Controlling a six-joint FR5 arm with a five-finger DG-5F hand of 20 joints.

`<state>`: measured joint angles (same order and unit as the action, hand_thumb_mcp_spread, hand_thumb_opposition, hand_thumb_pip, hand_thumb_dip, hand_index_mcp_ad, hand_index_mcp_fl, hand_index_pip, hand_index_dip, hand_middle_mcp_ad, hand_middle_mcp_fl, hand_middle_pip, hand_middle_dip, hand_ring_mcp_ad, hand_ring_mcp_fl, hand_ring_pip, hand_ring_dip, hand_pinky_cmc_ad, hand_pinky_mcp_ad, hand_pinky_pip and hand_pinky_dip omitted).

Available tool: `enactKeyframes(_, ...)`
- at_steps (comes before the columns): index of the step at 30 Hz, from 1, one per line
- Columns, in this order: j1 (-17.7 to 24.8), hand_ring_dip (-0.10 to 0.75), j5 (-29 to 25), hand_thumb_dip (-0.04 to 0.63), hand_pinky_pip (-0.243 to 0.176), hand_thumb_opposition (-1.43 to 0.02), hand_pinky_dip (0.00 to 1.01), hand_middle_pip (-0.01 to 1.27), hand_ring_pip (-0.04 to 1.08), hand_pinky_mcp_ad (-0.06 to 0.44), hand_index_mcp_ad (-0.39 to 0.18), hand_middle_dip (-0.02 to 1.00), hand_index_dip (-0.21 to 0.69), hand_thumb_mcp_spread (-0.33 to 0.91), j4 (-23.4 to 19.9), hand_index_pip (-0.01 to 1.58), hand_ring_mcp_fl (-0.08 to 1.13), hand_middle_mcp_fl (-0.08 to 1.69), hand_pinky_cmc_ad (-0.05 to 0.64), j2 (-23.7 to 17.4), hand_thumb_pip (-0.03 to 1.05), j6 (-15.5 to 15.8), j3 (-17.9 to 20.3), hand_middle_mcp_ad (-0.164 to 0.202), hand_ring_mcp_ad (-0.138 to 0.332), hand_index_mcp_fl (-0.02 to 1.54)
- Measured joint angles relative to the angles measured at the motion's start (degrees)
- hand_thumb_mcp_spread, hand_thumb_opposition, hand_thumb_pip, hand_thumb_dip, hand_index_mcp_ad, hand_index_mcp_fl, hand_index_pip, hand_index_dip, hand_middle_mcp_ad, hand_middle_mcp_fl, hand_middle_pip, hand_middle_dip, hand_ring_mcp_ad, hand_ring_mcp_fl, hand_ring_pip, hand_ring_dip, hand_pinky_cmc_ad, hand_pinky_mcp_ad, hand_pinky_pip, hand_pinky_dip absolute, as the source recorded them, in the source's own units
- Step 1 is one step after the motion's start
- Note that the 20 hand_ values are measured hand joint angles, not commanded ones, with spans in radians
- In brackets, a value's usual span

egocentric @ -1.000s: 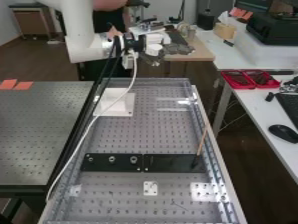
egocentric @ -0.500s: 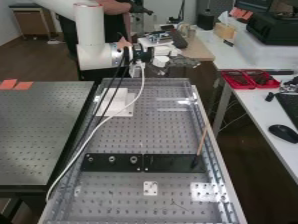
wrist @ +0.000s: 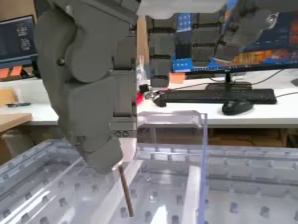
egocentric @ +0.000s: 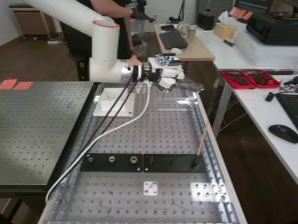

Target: Grab the drill bit and place it in the clear container

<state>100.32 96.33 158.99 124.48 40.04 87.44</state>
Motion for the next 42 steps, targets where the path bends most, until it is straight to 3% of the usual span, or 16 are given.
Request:
enactKeyframes(28,-0.2,-0.005,-0.1,0.300,-0.101,-0.98,0.17,0.14,0.10,0.155,-0.134,0.18,0.236,0.60,-0.2,0.88,0.09,0.28,0.244,-0.3,0.43,-0.8,0.4,0.059,0.225,0.97)
enactKeyframes(32,-0.2,-0.005,0.0,0.300,-0.101,-0.97,0.17,0.14,0.10,0.155,-0.136,0.18,0.250,0.60,1.5,0.84,0.09,0.27,0.244,-0.3,0.42,-0.5,0.0,0.063,0.225,0.96)
enactKeyframes(33,-0.2,-0.005,0.1,0.304,-0.101,-0.98,0.17,0.14,0.10,0.155,-0.138,0.18,0.250,0.61,2.5,0.74,0.08,0.23,0.244,-0.3,0.43,-0.4,-0.3,0.059,0.225,0.88)
enactKeyframes(35,-0.3,-0.005,0.2,0.290,-0.101,-0.95,0.17,0.14,0.10,0.155,-0.134,0.18,0.236,0.55,3.6,0.46,0.08,0.18,0.244,-0.3,0.42,-0.4,-0.6,0.059,0.225,0.57)
enactKeyframes(37,-0.4,-0.009,0.4,0.283,-0.101,-0.90,0.17,0.13,0.10,0.154,-0.134,0.18,0.248,0.47,5.0,0.30,0.06,0.12,0.241,-0.2,0.43,-0.3,-1.1,0.059,0.229,0.42)
enactKeyframes(42,-0.4,-0.009,0.6,0.239,-0.103,-0.81,0.17,0.13,0.10,0.152,-0.113,0.18,0.246,0.38,5.7,0.18,0.05,0.05,0.239,-0.3,0.46,-0.2,-1.1,0.058,0.229,0.25)
